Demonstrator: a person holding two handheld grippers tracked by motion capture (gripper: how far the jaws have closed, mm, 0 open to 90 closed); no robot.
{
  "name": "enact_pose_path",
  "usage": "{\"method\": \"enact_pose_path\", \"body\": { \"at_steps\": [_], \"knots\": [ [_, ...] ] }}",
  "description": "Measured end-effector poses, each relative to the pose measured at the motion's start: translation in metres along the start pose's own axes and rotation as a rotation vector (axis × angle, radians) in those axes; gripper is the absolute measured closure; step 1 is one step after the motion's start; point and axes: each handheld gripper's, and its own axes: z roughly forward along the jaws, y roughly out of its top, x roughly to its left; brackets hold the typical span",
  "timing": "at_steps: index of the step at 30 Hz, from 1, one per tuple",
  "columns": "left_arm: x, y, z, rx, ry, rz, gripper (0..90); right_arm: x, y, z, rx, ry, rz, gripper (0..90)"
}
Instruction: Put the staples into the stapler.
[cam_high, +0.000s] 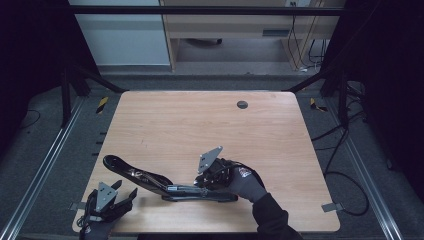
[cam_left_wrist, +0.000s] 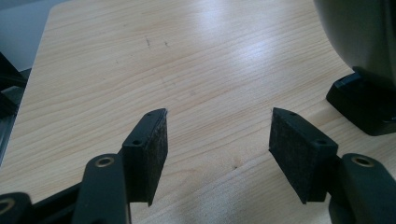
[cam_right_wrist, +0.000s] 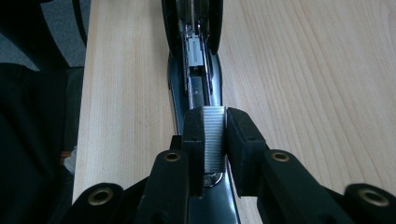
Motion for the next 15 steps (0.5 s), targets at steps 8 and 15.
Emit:
{"method": "enact_pose_path", "body": {
  "at_steps": [8, 15],
  "knots": [
    [0.0, 0.0, 0.0, 0.001, -0.002, 0.002, 36.8, 0.0003, -0.0001, 0.0053, 0.009, 0.007, -0.002, 78.0],
    [0.0, 0.0, -0.0002, 0.001, -0.001, 0.002, 36.8, 0.0, -0.0022, 0.0099, 0.015, 0.014, 0.001, 78.0]
  ]
}}
